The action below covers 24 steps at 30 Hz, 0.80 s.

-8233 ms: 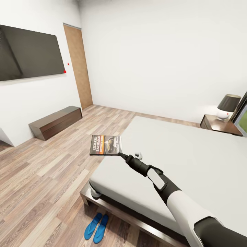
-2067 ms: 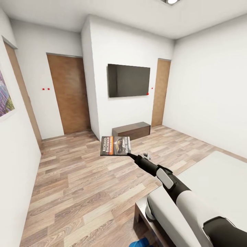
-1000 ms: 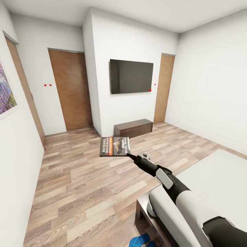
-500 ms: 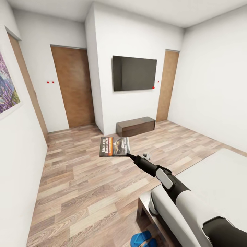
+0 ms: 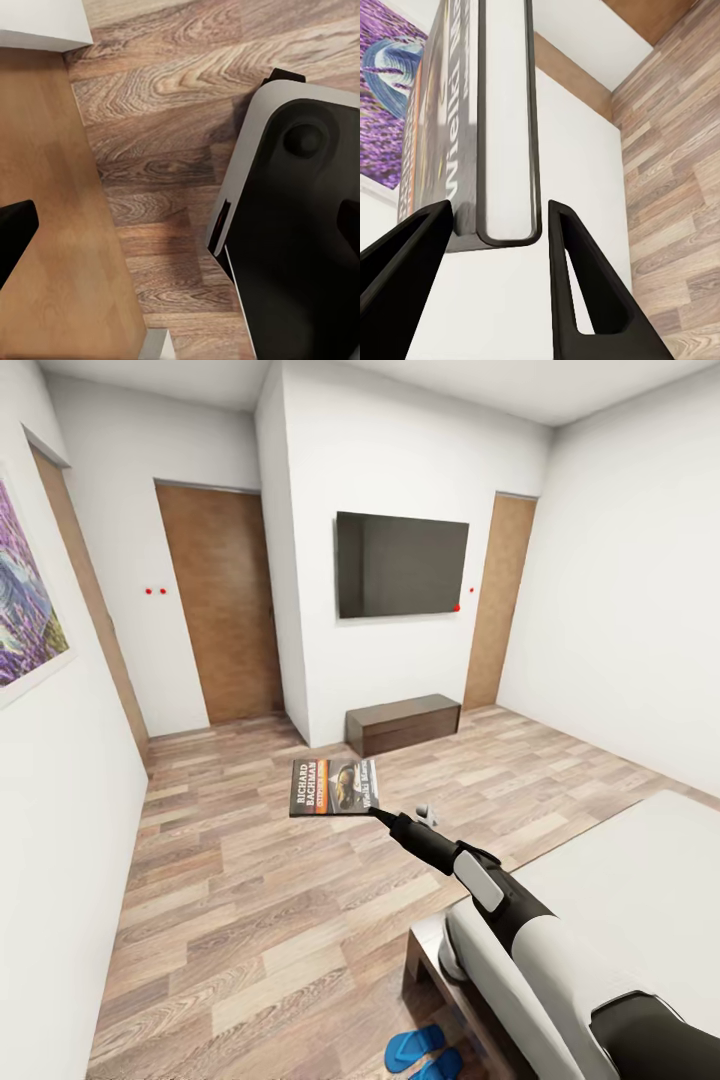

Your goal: In the bedroom, move the book from the bed onto either nightstand, and place the two sandals side by side next to the bed.

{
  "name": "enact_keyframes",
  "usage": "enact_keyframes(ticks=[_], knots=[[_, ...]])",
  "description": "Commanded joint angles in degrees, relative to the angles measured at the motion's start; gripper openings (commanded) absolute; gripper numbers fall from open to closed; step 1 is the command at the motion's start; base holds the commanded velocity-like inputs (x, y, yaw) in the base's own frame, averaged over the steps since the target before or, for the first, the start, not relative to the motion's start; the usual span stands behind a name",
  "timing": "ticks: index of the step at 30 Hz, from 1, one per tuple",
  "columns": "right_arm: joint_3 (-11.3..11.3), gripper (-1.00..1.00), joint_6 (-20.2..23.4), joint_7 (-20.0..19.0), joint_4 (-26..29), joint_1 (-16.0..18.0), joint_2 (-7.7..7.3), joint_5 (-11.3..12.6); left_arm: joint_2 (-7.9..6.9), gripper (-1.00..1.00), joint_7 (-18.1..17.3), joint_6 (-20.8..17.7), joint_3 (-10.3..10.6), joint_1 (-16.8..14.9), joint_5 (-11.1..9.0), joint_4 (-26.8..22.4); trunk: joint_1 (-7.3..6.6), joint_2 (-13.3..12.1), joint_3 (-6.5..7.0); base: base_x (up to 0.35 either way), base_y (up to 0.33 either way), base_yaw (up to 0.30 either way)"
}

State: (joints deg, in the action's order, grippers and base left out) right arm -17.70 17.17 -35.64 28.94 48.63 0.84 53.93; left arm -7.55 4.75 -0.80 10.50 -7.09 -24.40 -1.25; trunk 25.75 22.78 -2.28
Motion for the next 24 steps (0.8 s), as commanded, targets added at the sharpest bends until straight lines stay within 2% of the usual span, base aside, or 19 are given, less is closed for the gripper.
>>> enact_keyframes(ticks=[1,11,24], knots=[[-0.06,-1.00,0.41,-0.07,-0.01,0.06,-0.04,0.65,-0.01,1.00,0.18,-0.08,0.49,-0.03,-0.47,-0.07,0.03,0.13,-0.19,0.000,0.000,0.044],[-0.03,-1.00,0.39,0.18,-0.02,0.06,-0.03,0.65,0.00,1.00,0.18,0.19,0.49,-0.03,-0.47,-0.07,0.03,0.13,-0.41,0.000,0.000,0.052],[-0.15,-1.00,0.39,0.18,-0.02,0.06,0.04,0.64,-0.01,1.00,0.18,0.38,0.49,-0.03,-0.47,-0.07,0.03,0.13,-0.74,0.000,0.000,0.191]])
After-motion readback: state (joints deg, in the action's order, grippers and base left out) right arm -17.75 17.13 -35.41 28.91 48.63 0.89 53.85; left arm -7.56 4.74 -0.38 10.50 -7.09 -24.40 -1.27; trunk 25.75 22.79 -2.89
